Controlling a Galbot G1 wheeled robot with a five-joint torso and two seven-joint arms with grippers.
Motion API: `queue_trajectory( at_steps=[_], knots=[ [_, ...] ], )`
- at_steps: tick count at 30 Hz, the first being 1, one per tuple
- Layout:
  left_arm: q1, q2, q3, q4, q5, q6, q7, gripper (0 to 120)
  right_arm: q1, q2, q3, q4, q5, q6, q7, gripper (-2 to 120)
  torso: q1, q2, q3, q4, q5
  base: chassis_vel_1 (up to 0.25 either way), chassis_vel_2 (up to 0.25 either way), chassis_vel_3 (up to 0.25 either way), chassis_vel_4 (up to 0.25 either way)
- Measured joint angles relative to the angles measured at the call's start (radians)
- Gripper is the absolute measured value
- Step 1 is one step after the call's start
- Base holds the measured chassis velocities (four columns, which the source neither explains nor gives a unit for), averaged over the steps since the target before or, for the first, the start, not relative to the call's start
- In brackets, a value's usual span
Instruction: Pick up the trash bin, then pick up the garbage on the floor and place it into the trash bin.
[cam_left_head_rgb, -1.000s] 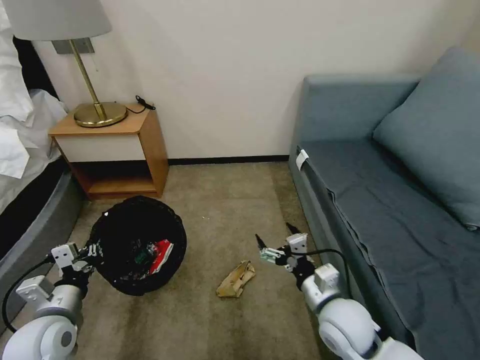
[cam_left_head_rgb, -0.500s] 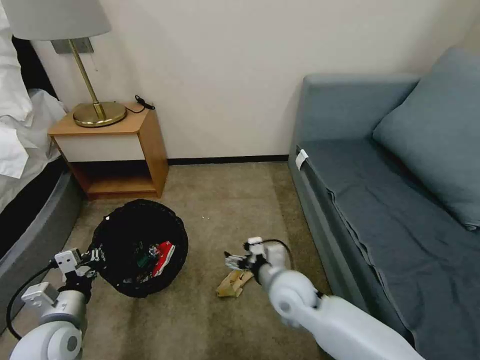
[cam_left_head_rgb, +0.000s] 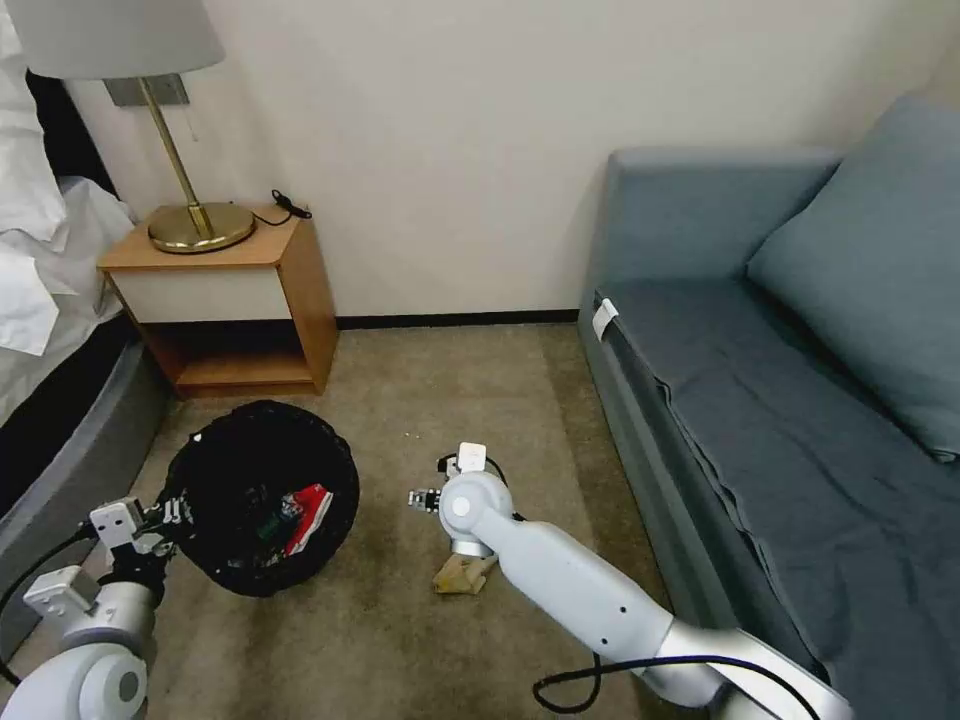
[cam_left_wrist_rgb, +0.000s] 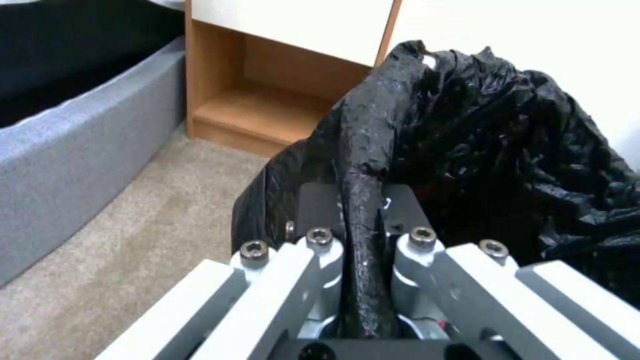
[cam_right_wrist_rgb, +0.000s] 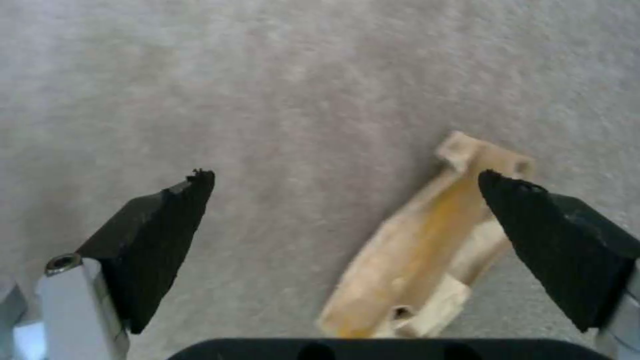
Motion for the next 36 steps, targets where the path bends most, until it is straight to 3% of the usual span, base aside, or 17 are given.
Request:
queue_trajectory(
  at_steps=[28,31,36],
  knots=[
    [0.009,0.031,-0.027,0.016,-0.028,0.0,0.006,4,-0.079,0.088,0.102,-0.254,-0.202,0.021,-0.082,100,0.0,0.0,0.0,0.0001,0.0002,0.0,0.0,0.0,0.0],
    [0.01,0.031,-0.027,0.017,-0.028,-0.001,0.007,4,-0.078,0.097,0.107,-0.275,-0.219,0.021,-0.098,95,0.0,0.0,0.0,0.0002,0.0002,0.0,0.0,0.0,0.0],
    [0.01,0.025,-0.027,0.018,-0.027,-0.002,0.008,4,-0.076,0.098,0.11,-0.292,-0.245,0.021,-0.12,76,0.0,0.0,0.0,0.0001,0.0002,0.0,0.0,0.0,0.0]
  ],
)
